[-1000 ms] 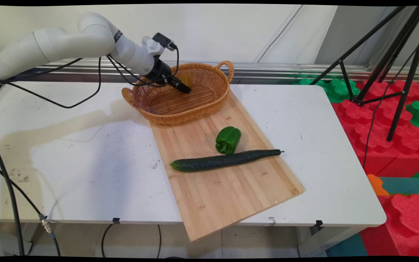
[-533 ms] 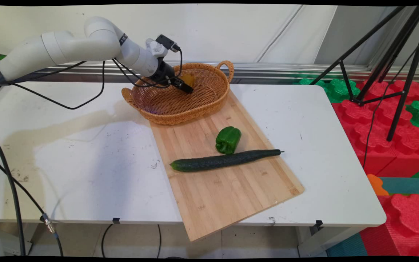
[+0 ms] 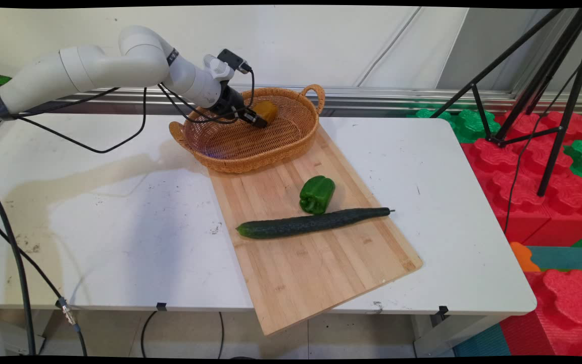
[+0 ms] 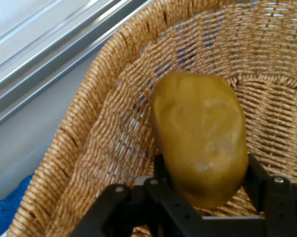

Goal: Place the picked object on the cutting board

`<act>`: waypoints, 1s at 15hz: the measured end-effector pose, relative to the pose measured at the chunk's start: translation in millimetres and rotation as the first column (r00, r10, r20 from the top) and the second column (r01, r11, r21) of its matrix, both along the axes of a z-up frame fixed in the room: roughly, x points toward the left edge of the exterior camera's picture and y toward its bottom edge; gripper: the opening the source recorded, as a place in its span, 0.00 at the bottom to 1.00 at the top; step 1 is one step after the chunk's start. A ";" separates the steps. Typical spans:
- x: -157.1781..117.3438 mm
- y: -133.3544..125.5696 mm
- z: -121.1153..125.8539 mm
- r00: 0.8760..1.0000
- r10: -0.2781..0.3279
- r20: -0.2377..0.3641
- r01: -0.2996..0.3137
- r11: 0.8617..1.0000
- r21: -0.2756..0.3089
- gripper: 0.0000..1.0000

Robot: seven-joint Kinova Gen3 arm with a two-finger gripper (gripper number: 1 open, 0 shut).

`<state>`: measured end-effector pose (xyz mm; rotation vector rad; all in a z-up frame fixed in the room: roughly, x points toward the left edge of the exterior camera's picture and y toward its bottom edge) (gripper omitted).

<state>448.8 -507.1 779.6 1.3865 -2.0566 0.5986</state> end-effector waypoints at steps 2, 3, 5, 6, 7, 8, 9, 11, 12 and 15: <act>-0.2 0.8 -0.1 1.000 -0.001 0.000 0.001 1.000 -0.001 0.00; -0.2 1.4 0.1 1.000 -0.001 0.001 0.001 1.000 -0.002 0.00; 0.1 2.7 1.3 1.000 -0.004 0.002 0.004 1.000 -0.004 0.00; 0.8 4.4 2.5 1.000 -0.006 0.003 0.006 1.000 -0.006 0.00; 1.5 6.2 4.1 1.000 -0.010 0.004 0.010 1.000 -0.007 0.00; 2.1 8.4 6.2 1.000 -0.016 0.006 0.016 1.000 -0.008 0.00; 2.9 11.4 9.2 1.000 -0.026 0.009 0.026 1.000 -0.010 0.00; 4.6 19.0 16.6 0.999 -0.048 0.015 0.049 0.999 -0.011 0.00; 6.0 23.7 21.7 0.998 -0.061 0.019 0.061 0.998 -0.011 0.00; 9.6 35.3 36.1 0.995 -0.093 0.027 0.093 0.996 -0.015 0.00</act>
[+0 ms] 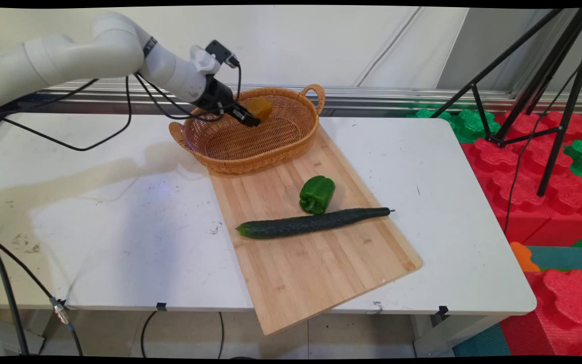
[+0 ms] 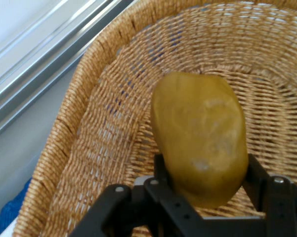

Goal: Place the picked object on the cutting board

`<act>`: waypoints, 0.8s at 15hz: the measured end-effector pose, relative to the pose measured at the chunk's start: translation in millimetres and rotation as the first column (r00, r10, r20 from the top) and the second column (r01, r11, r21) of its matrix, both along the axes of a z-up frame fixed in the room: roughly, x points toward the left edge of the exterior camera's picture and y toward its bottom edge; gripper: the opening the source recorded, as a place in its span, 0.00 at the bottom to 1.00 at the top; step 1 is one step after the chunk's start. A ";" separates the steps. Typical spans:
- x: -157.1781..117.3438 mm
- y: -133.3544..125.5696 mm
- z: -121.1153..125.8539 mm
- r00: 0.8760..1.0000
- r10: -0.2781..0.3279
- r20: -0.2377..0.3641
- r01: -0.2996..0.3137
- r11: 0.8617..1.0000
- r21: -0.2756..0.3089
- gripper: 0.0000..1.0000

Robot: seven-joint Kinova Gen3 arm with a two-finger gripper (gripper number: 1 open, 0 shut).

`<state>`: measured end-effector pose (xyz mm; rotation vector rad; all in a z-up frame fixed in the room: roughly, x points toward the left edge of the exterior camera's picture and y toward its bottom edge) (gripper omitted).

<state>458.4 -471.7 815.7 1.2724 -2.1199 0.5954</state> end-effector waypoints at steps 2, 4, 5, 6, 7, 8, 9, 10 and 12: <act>3.5 8.9 14.0 1.000 -0.027 0.006 0.027 1.000 -0.006 0.00; 7.4 17.5 29.5 0.998 -0.059 0.013 0.059 0.998 -0.011 0.00; 8.7 20.1 34.3 0.997 -0.069 0.016 0.070 0.998 -0.012 0.00; 10.9 24.0 41.8 0.996 -0.086 0.020 0.086 0.996 -0.014 0.00; 13.8 28.7 50.6 0.994 -0.103 0.023 0.103 0.995 -0.015 0.00; 16.8 33.7 59.6 0.993 -0.120 0.023 0.120 0.993 -0.016 0.00; 19.2 38.2 67.0 0.991 -0.135 0.021 0.136 0.991 -0.015 0.00; 22.1 44.1 75.1 0.988 -0.153 0.017 0.153 0.988 -0.011 0.00; 25.9 55.9 88.9 0.982 -0.190 0.001 0.190 0.982 0.005 0.00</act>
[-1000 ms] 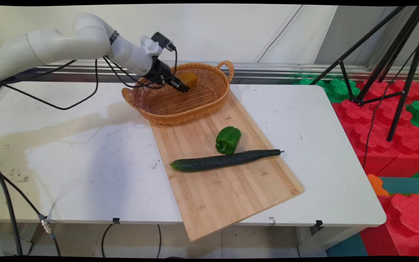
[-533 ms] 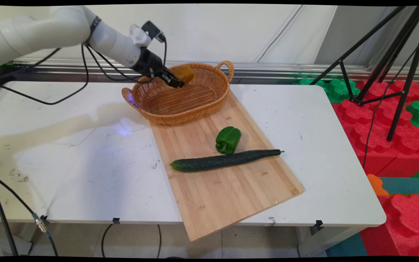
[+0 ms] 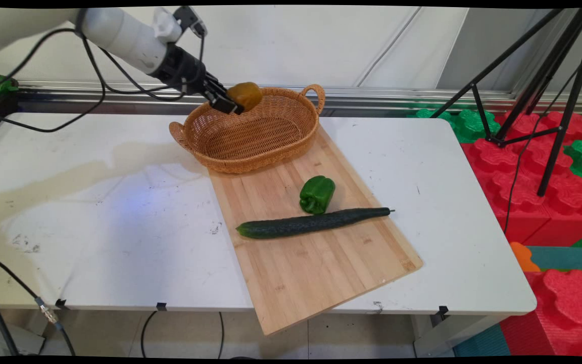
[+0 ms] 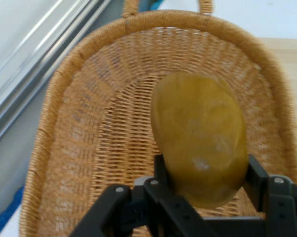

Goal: Place the picked object on the cutting board

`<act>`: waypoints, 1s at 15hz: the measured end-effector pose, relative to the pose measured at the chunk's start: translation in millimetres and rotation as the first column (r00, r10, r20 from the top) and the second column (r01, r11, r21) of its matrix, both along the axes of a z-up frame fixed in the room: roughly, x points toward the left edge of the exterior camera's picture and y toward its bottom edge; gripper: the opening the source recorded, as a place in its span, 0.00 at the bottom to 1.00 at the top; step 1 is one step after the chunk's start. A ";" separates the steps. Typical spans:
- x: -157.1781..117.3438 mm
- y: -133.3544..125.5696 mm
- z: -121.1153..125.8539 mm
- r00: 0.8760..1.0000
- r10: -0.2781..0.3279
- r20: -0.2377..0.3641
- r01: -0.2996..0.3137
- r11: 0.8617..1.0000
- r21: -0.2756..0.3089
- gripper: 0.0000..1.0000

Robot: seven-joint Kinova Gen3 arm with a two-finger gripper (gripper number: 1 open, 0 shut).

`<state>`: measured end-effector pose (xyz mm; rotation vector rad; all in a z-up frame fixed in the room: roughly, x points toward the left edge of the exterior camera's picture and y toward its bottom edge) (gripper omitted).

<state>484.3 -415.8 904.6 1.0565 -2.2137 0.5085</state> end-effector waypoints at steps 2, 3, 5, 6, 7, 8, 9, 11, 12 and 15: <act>2.5 14.3 12.7 0.999 -0.043 -0.018 0.043 0.999 0.029 0.00; 2.8 21.2 17.6 0.998 -0.061 -0.026 0.062 0.997 0.041 0.00; 2.2 36.7 27.2 0.994 -0.103 -0.045 0.106 0.992 0.071 0.00; 1.2 43.4 30.5 0.991 -0.123 -0.052 0.127 0.988 0.084 0.00; 0.5 47.7 32.4 0.989 -0.136 -0.056 0.140 0.986 0.092 0.00; -0.8 53.0 34.3 0.987 -0.152 -0.060 0.157 0.982 0.102 0.00; -2.0 57.9 35.9 0.984 -0.166 -0.064 0.173 0.979 0.111 0.00; -4.8 67.0 37.5 0.978 -0.195 -0.069 0.203 0.971 0.130 0.00; -6.8 71.8 37.2 0.975 -0.211 -0.070 0.219 0.966 0.140 0.00; -14.9 81.7 31.1 0.965 -0.253 -0.065 0.261 0.951 0.164 0.00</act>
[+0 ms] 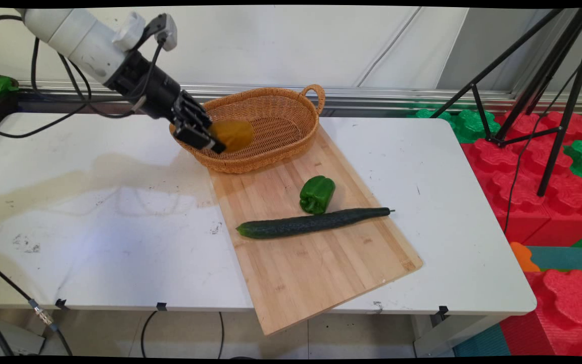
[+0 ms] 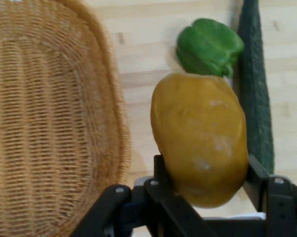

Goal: Place the picked object on the cutting board

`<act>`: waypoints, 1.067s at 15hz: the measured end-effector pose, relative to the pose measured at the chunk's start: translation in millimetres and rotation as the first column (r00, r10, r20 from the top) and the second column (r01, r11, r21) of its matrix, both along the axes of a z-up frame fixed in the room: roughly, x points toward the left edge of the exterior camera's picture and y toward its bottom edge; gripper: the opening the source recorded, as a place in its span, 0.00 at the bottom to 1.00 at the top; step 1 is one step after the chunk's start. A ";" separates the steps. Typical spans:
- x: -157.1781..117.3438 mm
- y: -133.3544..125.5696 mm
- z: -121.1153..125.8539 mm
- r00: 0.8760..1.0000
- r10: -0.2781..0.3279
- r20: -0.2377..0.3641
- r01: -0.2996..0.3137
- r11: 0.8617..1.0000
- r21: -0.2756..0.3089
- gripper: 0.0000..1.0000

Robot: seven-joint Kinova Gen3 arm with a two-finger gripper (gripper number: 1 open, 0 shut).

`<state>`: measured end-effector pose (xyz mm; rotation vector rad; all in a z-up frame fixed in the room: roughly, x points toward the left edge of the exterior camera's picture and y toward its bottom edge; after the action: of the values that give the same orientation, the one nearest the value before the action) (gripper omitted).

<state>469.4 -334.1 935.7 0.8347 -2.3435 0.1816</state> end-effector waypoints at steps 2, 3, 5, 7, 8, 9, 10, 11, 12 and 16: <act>-6.0 3.3 -7.5 1.000 -0.024 0.008 0.024 1.000 0.011 0.00; -12.0 5.0 -16.1 0.999 -0.043 0.018 0.043 0.999 0.020 0.00; -19.6 5.6 -28.6 0.997 -0.064 0.035 0.063 0.998 0.030 0.00; -29.6 5.0 -47.3 0.995 -0.083 0.056 0.080 0.996 0.043 0.00; -32.6 4.8 -53.8 0.994 -0.087 0.064 0.084 0.995 0.047 0.00; -35.0 4.6 -58.8 0.994 -0.090 0.068 0.086 0.995 0.051 0.00; -39.8 4.3 -68.7 0.993 -0.094 0.075 0.090 0.994 0.058 0.00; -42.7 4.4 -74.5 0.992 -0.097 0.078 0.092 0.994 0.062 0.00; -46.7 4.4 -82.2 0.992 -0.099 0.082 0.094 0.993 0.068 0.00; -56.3 2.4 -98.1 0.991 -0.099 0.086 0.094 0.993 0.064 0.00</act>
<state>413.0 -331.7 837.5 0.7534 -2.4776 0.1098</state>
